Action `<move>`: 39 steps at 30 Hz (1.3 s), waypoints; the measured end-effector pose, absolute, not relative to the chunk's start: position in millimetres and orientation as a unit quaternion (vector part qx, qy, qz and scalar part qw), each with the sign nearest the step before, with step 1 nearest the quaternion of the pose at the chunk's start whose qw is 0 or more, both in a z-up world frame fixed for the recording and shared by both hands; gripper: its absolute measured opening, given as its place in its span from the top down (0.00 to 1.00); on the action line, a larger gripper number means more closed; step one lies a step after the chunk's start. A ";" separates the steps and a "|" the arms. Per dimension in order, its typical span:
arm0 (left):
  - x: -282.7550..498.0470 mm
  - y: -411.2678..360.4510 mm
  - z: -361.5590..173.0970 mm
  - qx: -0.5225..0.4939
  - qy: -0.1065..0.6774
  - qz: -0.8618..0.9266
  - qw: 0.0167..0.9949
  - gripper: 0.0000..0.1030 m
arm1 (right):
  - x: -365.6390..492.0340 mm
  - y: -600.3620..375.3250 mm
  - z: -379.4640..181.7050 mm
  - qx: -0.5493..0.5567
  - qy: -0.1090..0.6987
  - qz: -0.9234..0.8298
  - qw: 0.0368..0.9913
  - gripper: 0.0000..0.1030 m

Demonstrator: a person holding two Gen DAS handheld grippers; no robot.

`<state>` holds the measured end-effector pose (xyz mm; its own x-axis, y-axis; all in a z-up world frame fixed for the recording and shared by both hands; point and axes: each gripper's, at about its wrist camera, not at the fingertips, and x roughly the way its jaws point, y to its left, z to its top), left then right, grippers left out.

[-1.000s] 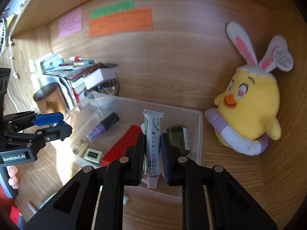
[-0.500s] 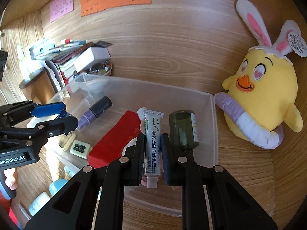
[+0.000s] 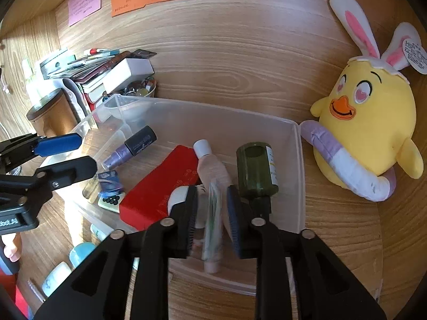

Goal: Organize objects
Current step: 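Carry Max box and ointment tube into the clear box and open both grippers, then withdraw both open grippers from the box toward the desk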

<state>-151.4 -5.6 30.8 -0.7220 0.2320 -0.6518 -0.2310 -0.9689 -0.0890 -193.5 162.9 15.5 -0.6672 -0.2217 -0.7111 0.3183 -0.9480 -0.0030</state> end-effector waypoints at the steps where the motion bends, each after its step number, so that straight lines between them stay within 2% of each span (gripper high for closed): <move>1: -148.7 -5.4 32.8 -0.348 0.000 0.929 0.124 0.36 | -191.2 163.4 17.9 0.375 0.062 -0.913 0.147 0.69; 4: -138.5 -6.0 39.6 -0.340 0.002 0.933 0.122 0.27 | -183.6 163.9 25.7 0.364 0.064 -0.917 0.148 0.61; 6: -132.3 -6.7 43.3 -0.336 0.002 0.934 0.120 0.15 | -175.8 164.4 32.0 0.354 0.063 -0.921 0.150 0.53; 8: -124.2 -8.1 46.7 -0.328 0.001 0.937 0.116 0.08 | -168.1 165.3 37.9 0.345 0.062 -0.924 0.153 0.42; 11: -111.6 -8.4 51.6 -0.316 0.008 0.942 0.109 0.06 | -154.3 166.4 45.3 0.331 0.062 -0.929 0.154 0.28; 14: -99.1 -8.6 53.8 -0.310 0.016 0.944 0.108 0.03 | -140.8 166.9 51.2 0.321 0.062 -0.932 0.158 0.21; 24: -69.6 -14.3 34.5 -0.339 0.013 0.933 0.122 0.02 | -105.3 163.6 46.7 0.319 0.066 -0.927 0.183 0.20; 39: -41.2 -31.9 -17.1 -0.414 -0.003 0.903 0.113 0.02 | -71.2 152.7 8.8 0.361 0.077 -0.904 0.214 0.20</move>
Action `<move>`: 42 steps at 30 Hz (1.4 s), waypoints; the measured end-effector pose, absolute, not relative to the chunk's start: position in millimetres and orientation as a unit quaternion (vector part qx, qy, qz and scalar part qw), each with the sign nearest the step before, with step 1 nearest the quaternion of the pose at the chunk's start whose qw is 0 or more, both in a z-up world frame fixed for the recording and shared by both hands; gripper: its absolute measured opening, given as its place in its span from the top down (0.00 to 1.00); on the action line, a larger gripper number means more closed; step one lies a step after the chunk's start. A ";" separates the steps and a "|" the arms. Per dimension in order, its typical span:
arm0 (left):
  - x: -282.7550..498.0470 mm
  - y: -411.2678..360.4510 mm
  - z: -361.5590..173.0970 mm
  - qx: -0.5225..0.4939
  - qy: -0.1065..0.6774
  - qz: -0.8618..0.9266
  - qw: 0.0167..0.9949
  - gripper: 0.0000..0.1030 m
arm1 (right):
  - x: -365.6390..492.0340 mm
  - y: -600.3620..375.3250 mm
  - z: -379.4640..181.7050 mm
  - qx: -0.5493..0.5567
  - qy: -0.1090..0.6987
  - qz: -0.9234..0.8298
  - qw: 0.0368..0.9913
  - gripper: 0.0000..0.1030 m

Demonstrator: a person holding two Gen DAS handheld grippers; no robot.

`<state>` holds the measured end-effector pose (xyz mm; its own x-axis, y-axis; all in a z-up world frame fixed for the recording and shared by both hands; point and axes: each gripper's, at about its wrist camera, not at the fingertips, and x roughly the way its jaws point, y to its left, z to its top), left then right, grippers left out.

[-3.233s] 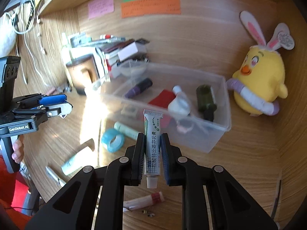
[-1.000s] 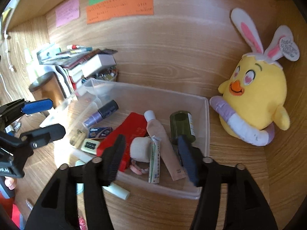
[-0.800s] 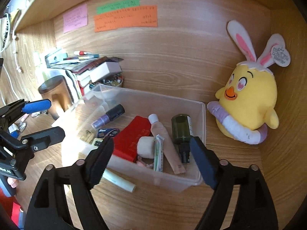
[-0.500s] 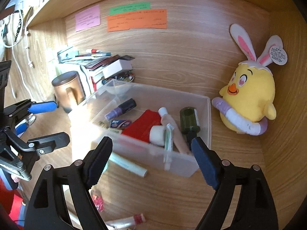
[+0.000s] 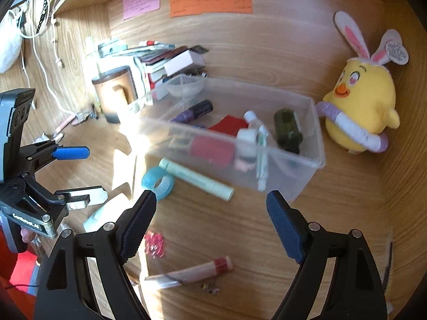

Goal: Organize objects
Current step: 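Withdraw both open grippers from the box toward the desk, then grasp the pale green bottle with the left gripper while the right grasps the pink keychain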

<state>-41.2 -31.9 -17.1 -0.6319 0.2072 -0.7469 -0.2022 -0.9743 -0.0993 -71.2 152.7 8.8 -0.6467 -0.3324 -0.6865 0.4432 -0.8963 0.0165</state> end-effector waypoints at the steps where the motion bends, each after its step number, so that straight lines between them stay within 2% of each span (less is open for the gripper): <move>1: -39.8 -31.8 -18.7 -0.416 -0.001 0.902 0.114 0.02 | -68.4 150.3 5.8 0.364 0.081 -0.902 0.219 0.20; 4: -34.8 -29.6 -22.7 -0.420 0.001 0.900 0.121 0.06 | -61.5 143.1 -1.1 0.370 0.092 -0.895 0.233 0.21; 6: -32.5 -26.4 -25.1 -0.424 0.006 0.896 0.128 0.20 | -57.8 138.1 -5.7 0.376 0.100 -0.889 0.240 0.21; 7: -31.6 -24.9 -26.1 -0.426 0.008 0.895 0.131 0.21 | -56.4 136.4 -7.2 0.376 0.102 -0.888 0.243 0.22; 9: -29.4 -22.2 -28.0 -0.427 0.010 0.894 0.137 0.28 | -54.2 132.4 -10.2 0.379 0.109 -0.884 0.250 0.28; 11: -27.1 -18.9 -30.0 -0.430 0.018 0.891 0.144 0.35 | -52.3 129.1 -13.9 0.387 0.112 -0.877 0.262 0.40; 14: -25.5 -15.2 -32.1 -0.431 0.022 0.889 0.151 0.44 | -50.3 123.4 -20.5 0.399 0.118 -0.866 0.277 0.50; 20: -24.5 -8.5 -38.8 -0.437 0.035 0.885 0.158 0.64 | -47.9 115.4 -28.5 0.410 0.129 -0.855 0.292 0.66; 22: -23.4 -6.4 -39.9 -0.434 0.043 0.886 0.156 0.67 | -47.6 113.6 -30.2 0.412 0.132 -0.853 0.292 0.71; 24: -22.3 -5.2 -40.2 -0.431 0.049 0.887 0.156 0.75 | -47.6 112.0 -32.4 0.414 0.136 -0.852 0.291 0.76; 26: -21.7 -4.1 -40.2 -0.430 0.052 0.888 0.155 0.76 | -47.0 110.7 -33.3 0.412 0.140 -0.853 0.289 0.81; 42: -29.8 -21.8 -11.5 -0.386 0.009 0.913 0.131 0.76 | -54.5 130.2 -2.6 0.368 0.092 -0.888 0.260 0.82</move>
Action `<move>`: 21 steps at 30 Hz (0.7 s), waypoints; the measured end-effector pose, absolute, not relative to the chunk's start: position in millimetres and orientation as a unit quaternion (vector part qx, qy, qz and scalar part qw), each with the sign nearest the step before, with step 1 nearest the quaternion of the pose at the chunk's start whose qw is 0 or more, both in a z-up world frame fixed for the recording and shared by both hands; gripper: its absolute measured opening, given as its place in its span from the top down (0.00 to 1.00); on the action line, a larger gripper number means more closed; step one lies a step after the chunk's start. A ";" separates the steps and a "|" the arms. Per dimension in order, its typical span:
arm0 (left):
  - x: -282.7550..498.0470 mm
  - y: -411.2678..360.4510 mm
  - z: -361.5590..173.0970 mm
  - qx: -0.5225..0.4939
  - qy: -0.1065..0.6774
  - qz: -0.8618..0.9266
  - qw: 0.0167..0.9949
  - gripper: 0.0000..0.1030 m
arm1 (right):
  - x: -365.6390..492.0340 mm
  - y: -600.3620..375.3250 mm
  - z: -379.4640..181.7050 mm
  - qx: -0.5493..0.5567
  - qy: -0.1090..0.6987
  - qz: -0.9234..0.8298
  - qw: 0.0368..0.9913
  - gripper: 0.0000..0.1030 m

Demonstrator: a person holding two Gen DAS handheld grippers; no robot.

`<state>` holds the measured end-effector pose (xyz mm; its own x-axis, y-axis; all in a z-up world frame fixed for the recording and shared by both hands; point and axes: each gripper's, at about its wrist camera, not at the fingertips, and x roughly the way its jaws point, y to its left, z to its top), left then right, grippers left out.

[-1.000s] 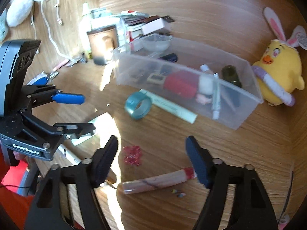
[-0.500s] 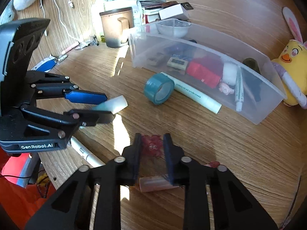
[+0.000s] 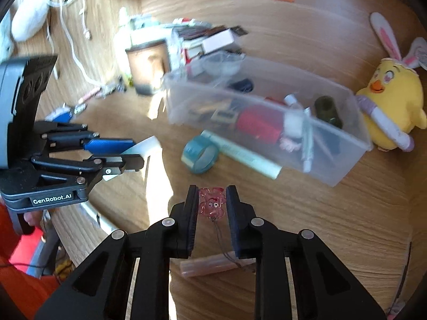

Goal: Organize objects
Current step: 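Grasp the pale green bottle with the left gripper while the right grasps the pink keychain, then carry bottle and keychain into the clear box and open both grippers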

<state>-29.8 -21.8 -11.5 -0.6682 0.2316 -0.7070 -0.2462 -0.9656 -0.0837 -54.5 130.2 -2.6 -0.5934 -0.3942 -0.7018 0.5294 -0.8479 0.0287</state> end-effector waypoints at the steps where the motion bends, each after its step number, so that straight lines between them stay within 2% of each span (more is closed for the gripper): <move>1: -30.7 -22.6 -9.2 -0.381 0.006 0.915 0.129 0.76 | -55.1 133.2 2.0 0.363 0.086 -0.892 0.256 0.82; 21: -58.2 -28.3 40.4 -0.307 -0.034 0.944 0.117 0.76 | -74.8 166.1 70.7 0.271 0.034 -0.937 0.220 0.82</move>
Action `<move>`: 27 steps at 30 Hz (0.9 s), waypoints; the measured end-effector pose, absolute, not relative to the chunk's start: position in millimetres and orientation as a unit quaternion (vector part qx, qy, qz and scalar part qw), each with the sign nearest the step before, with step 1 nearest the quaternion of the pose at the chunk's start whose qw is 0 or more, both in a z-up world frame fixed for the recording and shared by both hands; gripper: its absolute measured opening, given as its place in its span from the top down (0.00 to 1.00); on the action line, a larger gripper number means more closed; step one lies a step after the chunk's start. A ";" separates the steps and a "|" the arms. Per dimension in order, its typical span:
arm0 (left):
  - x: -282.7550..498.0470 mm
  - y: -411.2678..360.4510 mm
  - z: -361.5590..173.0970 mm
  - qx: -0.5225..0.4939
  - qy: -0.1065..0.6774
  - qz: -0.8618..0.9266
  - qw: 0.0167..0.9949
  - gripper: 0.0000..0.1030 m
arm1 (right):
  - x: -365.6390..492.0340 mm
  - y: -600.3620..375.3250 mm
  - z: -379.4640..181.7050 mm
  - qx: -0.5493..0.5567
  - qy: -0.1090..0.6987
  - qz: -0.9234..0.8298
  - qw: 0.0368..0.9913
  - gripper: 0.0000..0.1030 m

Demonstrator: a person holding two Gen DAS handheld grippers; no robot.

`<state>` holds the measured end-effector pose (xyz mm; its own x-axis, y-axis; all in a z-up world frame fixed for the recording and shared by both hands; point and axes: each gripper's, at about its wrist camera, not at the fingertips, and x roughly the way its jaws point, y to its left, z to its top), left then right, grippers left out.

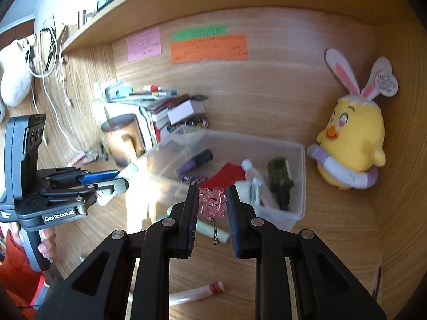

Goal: Organize objects
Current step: 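Carry bottle and keychain into the clear box and open both grippers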

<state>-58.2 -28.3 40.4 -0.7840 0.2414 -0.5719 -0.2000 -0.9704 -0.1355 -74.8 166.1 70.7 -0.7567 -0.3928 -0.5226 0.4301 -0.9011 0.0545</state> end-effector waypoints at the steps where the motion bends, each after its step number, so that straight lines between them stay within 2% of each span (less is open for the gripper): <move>1: -60.1 -28.5 42.9 -0.304 -0.034 0.945 0.117 0.76 | -76.2 166.7 73.7 0.266 0.033 -0.938 0.219 0.82; 18: -102.0 -18.2 73.7 -0.269 -0.006 0.957 0.109 0.76 | -104.5 171.4 106.5 0.226 0.026 -0.954 0.194 0.82; 27: -137.0 -8.7 64.4 -0.291 0.004 0.951 0.107 0.76 | -126.8 171.9 108.7 0.225 0.030 -0.959 0.170 0.82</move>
<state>-137.0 -8.7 64.4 -0.8077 0.2017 -0.5540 -0.2067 -0.9769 -0.0544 -126.8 171.9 108.7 -0.8406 -0.3132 -0.4419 0.3402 -0.9402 0.0192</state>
